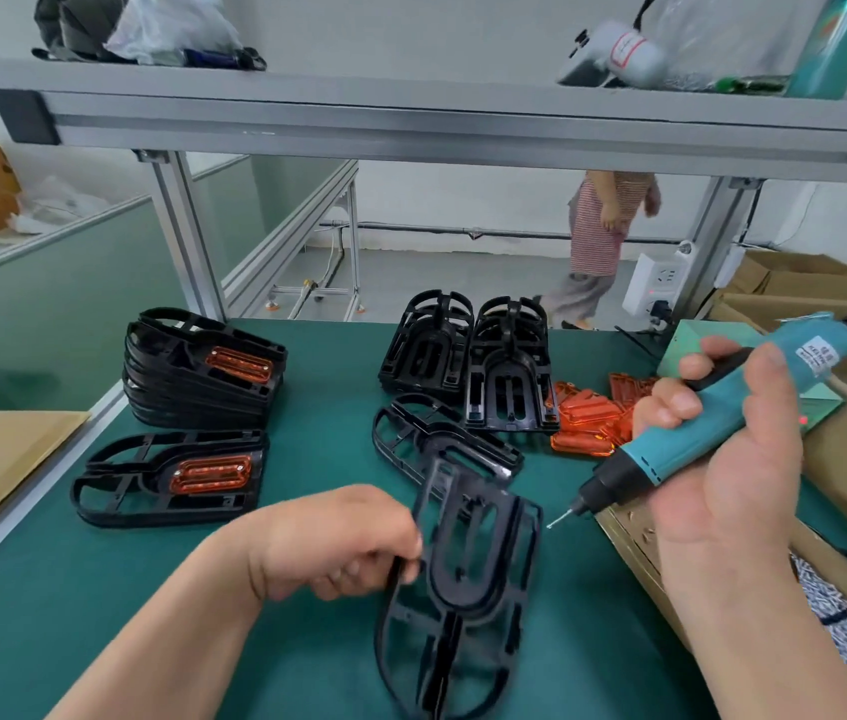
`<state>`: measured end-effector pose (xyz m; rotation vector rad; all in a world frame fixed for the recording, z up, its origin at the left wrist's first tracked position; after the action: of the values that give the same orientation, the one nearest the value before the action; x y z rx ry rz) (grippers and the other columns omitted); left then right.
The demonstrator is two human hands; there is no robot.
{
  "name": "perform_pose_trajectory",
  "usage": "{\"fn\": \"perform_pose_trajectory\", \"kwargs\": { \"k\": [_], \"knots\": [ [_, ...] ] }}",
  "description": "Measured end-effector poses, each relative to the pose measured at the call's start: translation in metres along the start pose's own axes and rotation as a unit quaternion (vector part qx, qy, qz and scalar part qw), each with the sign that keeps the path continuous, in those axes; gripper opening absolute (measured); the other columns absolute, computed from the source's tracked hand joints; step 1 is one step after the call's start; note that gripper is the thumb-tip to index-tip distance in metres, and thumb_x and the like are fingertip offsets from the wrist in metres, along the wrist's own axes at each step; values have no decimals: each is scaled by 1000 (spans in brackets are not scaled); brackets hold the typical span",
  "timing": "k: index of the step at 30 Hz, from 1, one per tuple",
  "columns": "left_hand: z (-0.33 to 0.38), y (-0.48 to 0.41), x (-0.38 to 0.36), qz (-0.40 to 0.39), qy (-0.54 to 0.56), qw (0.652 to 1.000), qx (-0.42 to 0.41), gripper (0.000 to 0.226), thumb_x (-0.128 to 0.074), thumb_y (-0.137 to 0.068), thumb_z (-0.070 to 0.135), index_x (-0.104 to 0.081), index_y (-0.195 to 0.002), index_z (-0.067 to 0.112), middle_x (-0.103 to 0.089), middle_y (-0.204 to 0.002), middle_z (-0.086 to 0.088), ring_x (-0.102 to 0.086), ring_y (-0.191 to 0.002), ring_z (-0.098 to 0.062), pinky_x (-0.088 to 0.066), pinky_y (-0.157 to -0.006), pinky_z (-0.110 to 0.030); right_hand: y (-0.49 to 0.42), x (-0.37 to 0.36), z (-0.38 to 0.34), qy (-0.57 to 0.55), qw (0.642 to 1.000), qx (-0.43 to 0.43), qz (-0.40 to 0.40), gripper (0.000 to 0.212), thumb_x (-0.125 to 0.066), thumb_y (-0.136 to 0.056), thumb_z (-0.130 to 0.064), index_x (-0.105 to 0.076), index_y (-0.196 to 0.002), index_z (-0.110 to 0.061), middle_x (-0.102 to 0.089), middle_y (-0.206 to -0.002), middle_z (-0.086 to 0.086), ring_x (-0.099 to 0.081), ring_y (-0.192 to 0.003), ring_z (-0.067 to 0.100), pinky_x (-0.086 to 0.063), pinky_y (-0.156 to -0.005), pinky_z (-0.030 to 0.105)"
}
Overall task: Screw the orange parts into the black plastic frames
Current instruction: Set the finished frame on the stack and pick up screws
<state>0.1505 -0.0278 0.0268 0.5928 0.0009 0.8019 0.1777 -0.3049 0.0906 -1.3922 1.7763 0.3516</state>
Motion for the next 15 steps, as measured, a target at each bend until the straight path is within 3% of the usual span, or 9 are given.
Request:
{"fn": "perform_pose_trajectory", "kwargs": {
  "k": [4, 7, 11, 15],
  "knots": [
    [8, -2, -15, 33, -131, 991, 14, 25, -55, -73, 45, -66, -76, 23, -44, -59, 7, -35, -56, -16, -26, -52, -30, -8, 8, -11, -27, 999, 15, 27, 23, -57, -107, -41, -60, -106, -19, -58, -90, -5, -47, -65, 7, -42, -64, 19],
    [14, -2, -20, 74, -232, 970, -18, 38, -57, -80, 52, -58, -87, 14, -47, -71, 9, -41, -64, -14, -35, -64, -33, -10, 13, -12, -42, 998, 16, 46, 23, -60, -106, -40, -59, -107, -18, -59, -89, -5, -48, -65, 7, -43, -65, 19],
    [18, 0, -30, 106, -238, 964, -51, 36, -65, -84, 54, -64, -97, 21, -51, -68, 11, -43, -58, -9, -39, -61, -31, -9, 13, -9, -34, 998, 13, 52, 22, -63, -103, -39, -59, -106, -17, -60, -90, -4, -50, -64, 8, -44, -65, 20],
    [24, -1, -35, 144, -237, 958, -70, 27, -59, -84, 49, -66, -100, 29, -47, -62, 9, -38, -55, -8, -35, -58, -31, -9, 13, -7, -29, 999, 10, 45, 21, -62, -105, -38, -59, -105, -17, -60, -90, -3, -49, -65, 9, -43, -64, 21]
  ]
}}
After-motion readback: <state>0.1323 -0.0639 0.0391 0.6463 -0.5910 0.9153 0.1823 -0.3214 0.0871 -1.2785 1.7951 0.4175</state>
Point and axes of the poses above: each hand's wrist, its own y-axis away from the middle knuckle, its own x-axis out of the back of the hand, z = x × y, the point moved 5 cm from there along -y, towards the middle knuckle
